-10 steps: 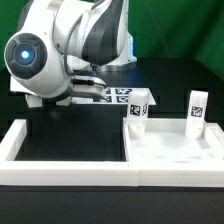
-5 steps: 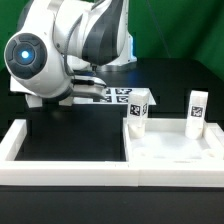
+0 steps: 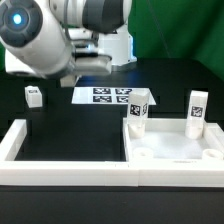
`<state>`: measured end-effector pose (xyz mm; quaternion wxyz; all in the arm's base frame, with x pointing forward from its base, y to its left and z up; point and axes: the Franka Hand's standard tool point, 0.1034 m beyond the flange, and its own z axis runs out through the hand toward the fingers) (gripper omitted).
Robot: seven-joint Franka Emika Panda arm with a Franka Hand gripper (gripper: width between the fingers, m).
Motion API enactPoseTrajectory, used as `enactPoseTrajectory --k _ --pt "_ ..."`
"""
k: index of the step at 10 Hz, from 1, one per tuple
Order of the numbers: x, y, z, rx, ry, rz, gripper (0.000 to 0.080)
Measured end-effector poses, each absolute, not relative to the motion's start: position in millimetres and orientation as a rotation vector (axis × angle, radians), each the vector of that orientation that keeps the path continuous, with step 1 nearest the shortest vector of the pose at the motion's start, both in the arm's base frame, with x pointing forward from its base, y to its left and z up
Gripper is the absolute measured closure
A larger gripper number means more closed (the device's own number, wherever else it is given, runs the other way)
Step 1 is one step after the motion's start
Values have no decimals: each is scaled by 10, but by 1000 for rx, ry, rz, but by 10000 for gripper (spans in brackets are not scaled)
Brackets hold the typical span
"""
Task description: Assemble square table
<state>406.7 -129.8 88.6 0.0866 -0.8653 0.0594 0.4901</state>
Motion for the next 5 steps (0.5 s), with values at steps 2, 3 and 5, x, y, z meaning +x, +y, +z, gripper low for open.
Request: enactPoseTrajectory --k 2,3,5 --pt "4121 -1216 1071 -2615 189 1421 514" --pt "4062 -1221 1025 -2603 194 1435 512" --pt "4208 -1230 1035 -2724 177 1240 512"
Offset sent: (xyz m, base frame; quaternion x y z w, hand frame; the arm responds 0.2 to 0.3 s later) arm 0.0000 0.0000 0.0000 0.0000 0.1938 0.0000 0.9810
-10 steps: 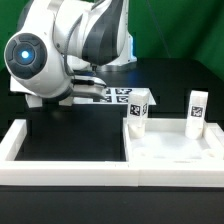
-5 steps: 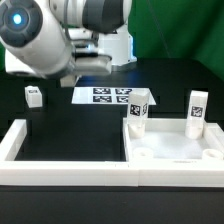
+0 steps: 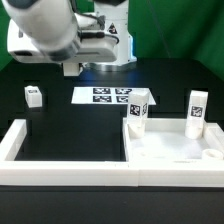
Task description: Assemble square table
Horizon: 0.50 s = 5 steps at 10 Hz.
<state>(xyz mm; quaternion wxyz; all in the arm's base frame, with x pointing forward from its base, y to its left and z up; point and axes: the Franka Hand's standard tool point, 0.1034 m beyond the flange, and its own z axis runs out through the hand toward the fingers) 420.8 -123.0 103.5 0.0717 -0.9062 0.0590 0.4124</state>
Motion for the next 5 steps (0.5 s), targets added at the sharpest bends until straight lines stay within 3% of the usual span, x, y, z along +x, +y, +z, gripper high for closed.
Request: enactPoseTrajectory --k 1,3,5 --pt "4377 -1150 1119 -2787 140 1144 512" --pt "4926 -791 1600 -2900 64 936 512" --pt "5380 -476 1932 -2996 22 701 512"
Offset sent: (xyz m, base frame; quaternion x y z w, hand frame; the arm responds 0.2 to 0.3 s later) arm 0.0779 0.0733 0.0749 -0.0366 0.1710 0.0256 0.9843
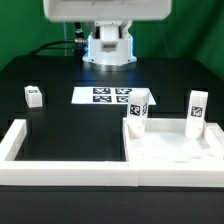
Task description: Assemble square table
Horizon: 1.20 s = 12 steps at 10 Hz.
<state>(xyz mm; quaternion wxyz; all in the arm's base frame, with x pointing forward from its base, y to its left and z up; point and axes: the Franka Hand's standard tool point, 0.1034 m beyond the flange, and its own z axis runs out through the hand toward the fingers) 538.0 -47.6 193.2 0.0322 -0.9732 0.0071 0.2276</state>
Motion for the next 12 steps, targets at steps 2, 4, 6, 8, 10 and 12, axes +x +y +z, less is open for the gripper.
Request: enactPoseTrajectory --k 2,4,6,8,10,12 --pt "5396 -440 1946 -3047 15 496 512" --pt "5461 -467 1948 -3080 20 308 512" --pt "5685 -205 1963 -3138 136 38 512" --pt "6095 302 1891 -3128 172 -234 512" --pt "6297 502 1718 -3064 289 -485 512" --pt "6261 640 1613 -3025 301 -604 512"
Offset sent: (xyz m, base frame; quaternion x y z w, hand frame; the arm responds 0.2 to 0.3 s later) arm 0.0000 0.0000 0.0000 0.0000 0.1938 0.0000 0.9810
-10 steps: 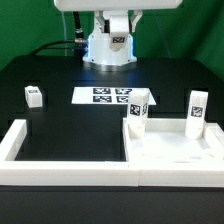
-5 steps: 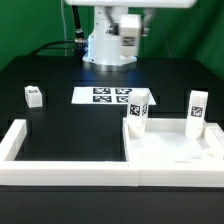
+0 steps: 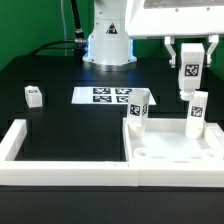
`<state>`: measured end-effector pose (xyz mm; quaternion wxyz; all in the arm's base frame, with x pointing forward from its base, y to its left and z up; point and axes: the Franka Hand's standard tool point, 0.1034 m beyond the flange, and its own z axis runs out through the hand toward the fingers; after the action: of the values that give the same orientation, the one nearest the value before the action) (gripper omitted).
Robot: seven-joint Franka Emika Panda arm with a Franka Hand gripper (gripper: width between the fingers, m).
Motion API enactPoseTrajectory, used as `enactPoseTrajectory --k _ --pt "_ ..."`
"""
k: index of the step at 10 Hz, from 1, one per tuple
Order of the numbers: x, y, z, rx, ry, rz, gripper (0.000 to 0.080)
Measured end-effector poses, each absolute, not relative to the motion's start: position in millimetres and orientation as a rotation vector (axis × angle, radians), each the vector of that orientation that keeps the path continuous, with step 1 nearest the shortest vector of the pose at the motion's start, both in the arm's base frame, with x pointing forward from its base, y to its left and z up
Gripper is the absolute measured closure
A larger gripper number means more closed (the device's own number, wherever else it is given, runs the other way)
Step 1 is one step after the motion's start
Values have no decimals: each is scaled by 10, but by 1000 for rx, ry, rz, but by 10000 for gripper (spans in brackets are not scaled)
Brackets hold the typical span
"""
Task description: Assemble square table
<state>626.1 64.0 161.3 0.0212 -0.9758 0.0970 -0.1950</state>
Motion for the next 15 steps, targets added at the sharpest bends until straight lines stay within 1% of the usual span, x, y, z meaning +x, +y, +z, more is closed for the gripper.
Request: enactPoseTrajectory --k 2,3,4,6,7,11,12,14,15 --pt "6256 642 1596 -3024 301 -608 512" --pt "6260 716 1538 -3013 336 -611 512" --pt "6277 904 1363 -3016 330 -607 512" --pt "6432 1022 1178 -3032 317 -629 512" --pt "6433 1052 1078 -3044 300 -652 512" --pt "6442 1055 1079 -3038 281 -682 512" --pt "6455 1074 1032 -3026 257 -736 512" --pt "6535 1132 1042 -3012 249 -770 512" --pt "6564 1129 992 -3001 244 -807 512"
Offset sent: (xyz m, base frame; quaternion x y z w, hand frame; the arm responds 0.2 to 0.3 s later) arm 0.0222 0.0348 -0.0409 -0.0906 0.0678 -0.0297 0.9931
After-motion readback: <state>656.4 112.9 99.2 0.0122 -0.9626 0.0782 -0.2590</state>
